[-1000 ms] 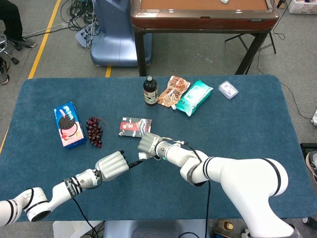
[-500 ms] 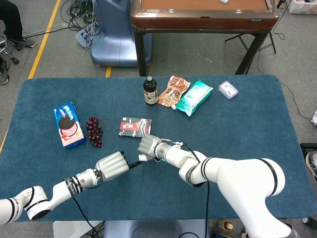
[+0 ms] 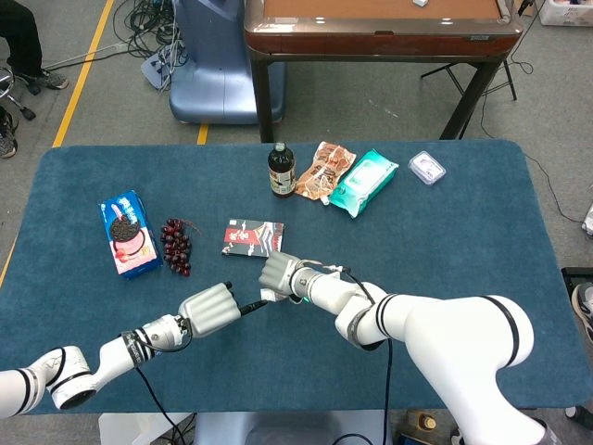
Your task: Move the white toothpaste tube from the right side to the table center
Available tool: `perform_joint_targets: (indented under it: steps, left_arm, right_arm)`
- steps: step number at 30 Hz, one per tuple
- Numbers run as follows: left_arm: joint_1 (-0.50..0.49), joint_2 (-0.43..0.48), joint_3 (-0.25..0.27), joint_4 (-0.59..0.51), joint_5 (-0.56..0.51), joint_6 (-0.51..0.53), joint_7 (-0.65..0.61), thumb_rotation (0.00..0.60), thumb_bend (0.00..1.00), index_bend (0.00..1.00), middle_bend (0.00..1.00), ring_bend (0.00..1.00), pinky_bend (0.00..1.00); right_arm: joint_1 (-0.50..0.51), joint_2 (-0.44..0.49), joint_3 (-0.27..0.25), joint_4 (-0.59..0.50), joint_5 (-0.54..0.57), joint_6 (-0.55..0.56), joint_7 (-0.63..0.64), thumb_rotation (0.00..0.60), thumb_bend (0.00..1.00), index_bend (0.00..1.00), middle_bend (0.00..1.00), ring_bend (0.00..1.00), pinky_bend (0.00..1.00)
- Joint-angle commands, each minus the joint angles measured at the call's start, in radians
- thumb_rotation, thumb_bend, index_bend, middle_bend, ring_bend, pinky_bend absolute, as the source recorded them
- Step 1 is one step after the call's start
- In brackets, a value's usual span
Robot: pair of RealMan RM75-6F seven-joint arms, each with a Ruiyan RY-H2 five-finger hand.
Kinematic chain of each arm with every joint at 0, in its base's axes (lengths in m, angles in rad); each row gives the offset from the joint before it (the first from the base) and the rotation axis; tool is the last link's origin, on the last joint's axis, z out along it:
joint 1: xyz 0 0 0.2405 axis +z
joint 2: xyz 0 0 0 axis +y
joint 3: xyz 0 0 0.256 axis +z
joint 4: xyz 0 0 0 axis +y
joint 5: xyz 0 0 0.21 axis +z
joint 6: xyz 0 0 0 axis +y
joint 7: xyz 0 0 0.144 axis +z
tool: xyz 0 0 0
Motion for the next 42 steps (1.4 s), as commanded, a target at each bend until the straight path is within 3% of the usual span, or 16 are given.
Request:
perform_joint_targets:
  steps: [1, 10, 42]
  left_arm:
    - [-0.002, -0.001, 0.001, 0.003, 0.002, 0.002, 0.002, 0.600, 0.10, 0.00, 0.63, 0.58, 0.41]
    - [-0.011, -0.006, 0.002, 0.015, 0.007, 0.002, 0.015, 0.600, 0.10, 0.00, 0.63, 0.57, 0.41]
    - [-0.010, -0.003, 0.008, 0.005, -0.097, -0.054, 0.033, 0.600, 0.11, 0.00, 0.62, 0.56, 0.41]
  right_arm:
    - [0.004, -0.001, -0.005, 0.000, 0.003, -0.002, 0.002, 0.600, 1.00, 1.00, 0.84, 0.83, 0.39]
    - [0.014, -0.002, -0.020, -0.005, 0.007, 0.004, 0.009, 0.600, 1.00, 1.00, 0.85, 0.84, 0.39]
    - [-0.013, 0.033, 0.003, -0.050, -0.052, 0.016, 0.049, 0.600, 1.00, 1.00, 0.87, 0.88, 0.39]
